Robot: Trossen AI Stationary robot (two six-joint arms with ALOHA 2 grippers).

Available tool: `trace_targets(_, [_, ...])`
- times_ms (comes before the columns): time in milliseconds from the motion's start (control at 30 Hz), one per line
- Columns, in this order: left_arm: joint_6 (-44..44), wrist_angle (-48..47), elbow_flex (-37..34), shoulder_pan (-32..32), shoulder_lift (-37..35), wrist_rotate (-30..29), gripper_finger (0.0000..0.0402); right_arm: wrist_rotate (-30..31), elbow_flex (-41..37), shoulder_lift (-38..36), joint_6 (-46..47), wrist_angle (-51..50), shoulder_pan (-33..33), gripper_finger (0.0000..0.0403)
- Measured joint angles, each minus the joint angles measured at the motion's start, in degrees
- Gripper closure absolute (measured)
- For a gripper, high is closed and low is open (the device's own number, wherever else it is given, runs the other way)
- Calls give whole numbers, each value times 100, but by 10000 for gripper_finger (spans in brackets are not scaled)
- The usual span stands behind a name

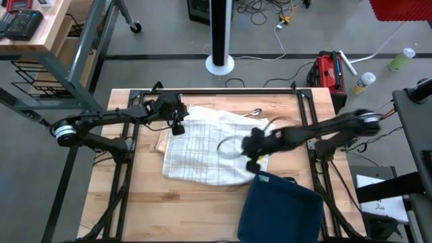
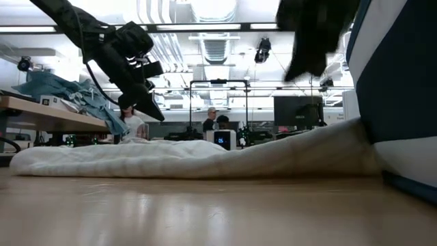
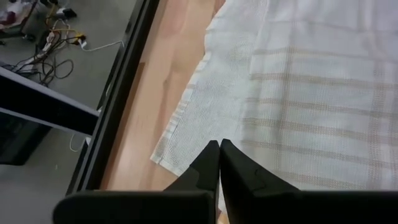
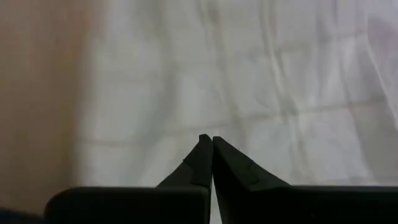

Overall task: Fold towel
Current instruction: Fold the white towel

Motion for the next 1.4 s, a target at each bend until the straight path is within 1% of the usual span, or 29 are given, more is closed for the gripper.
trace_targets(67, [-12,-4,0,0,0,-1,396,-434,-19,-671,513,29,36,399])
trace_targets(133, [-15,0,0,0,0,-2,391,-837,-46,-1283,1047,4,206,401])
trace_targets(200, [-15,-2,0,0,0,-2,388,-1015,-63,-1725,1595,-90,500,402])
trace_targets(233, [-15,6,0,0,0,-2,386,-1027,-76,-1863,1888,-326,701,401])
trace_targets(300, [-19,10,0,0,0,-2,384,-1068,-86,-1981,2571,-943,1190,401])
trace_targets(367, [-63,13,0,0,0,-2,384,-1297,-84,-1972,3247,-1482,1729,401])
trace_targets(433, [-112,12,0,0,0,-4,386,-1346,-15,-1940,3759,-1864,2209,401])
trace_targets(500, [-166,8,0,0,0,-2,391,-1167,125,-1887,4157,-2079,2584,402])
trace_targets(567, [-190,16,0,0,0,-2,395,-964,204,-1769,4477,-2804,2884,402])
trace_targets(633, [-190,14,0,0,0,-2,399,-934,250,-1541,4604,-3227,3069,402])
trace_targets(700, [-189,24,0,0,0,-4,401,-924,249,-1345,4471,-3393,3212,402])
trace_targets(1000, [-183,69,0,0,0,-4,387,-848,225,-402,3916,-3424,3286,403])
trace_targets(1200, [-185,92,0,0,0,-4,389,-477,203,314,3885,-4260,3259,403])
trace_targets(1300, [-185,93,0,0,0,-4,395,-354,208,372,3667,-4188,3261,403])
trace_targets(1400, [-185,94,0,0,0,-6,400,180,209,388,3929,-4771,3231,403])
